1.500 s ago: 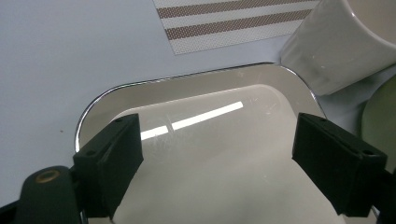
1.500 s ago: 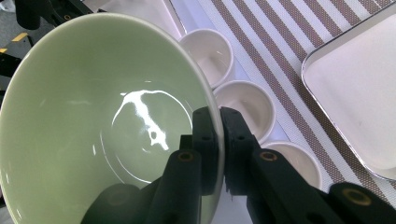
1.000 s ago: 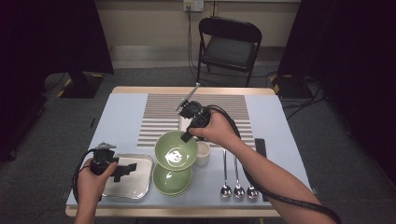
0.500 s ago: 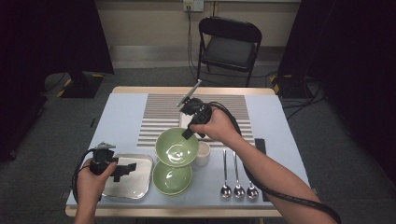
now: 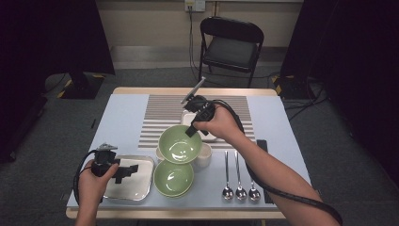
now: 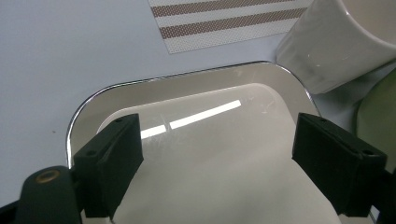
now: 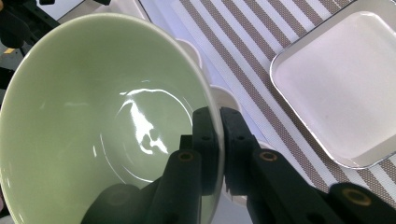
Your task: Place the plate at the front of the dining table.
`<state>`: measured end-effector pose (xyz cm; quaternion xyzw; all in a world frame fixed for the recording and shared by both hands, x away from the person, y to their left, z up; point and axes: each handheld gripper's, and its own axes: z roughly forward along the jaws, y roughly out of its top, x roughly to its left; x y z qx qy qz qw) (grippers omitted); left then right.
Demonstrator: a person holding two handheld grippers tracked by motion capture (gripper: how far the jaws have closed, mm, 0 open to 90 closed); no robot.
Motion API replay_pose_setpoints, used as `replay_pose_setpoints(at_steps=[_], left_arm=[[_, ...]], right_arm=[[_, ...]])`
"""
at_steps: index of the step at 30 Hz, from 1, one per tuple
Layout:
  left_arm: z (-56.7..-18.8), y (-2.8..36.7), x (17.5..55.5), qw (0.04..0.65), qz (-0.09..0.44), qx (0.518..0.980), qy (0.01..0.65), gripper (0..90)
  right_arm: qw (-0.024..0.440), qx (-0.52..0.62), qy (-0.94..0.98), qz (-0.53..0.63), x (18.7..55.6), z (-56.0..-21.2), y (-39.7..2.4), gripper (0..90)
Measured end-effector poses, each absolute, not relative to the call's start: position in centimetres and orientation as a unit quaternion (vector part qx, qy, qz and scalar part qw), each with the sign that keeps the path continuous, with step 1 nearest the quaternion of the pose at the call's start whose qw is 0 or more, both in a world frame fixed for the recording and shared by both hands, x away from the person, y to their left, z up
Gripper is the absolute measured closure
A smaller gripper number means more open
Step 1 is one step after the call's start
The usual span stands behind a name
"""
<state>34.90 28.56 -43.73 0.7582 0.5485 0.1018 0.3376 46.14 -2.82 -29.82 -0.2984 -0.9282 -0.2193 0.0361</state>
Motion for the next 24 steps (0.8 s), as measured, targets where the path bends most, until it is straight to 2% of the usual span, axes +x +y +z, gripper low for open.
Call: replay_pose_setpoints(at_steps=[24], left_arm=[[-43.9, 28.4, 34.9, 0.337, 0.099, 0.758, 0.55, 15.7]], right_arm=[[0.028, -0.327, -0.92, -0.215, 47.8, -29.4, -3.9, 85.8]])
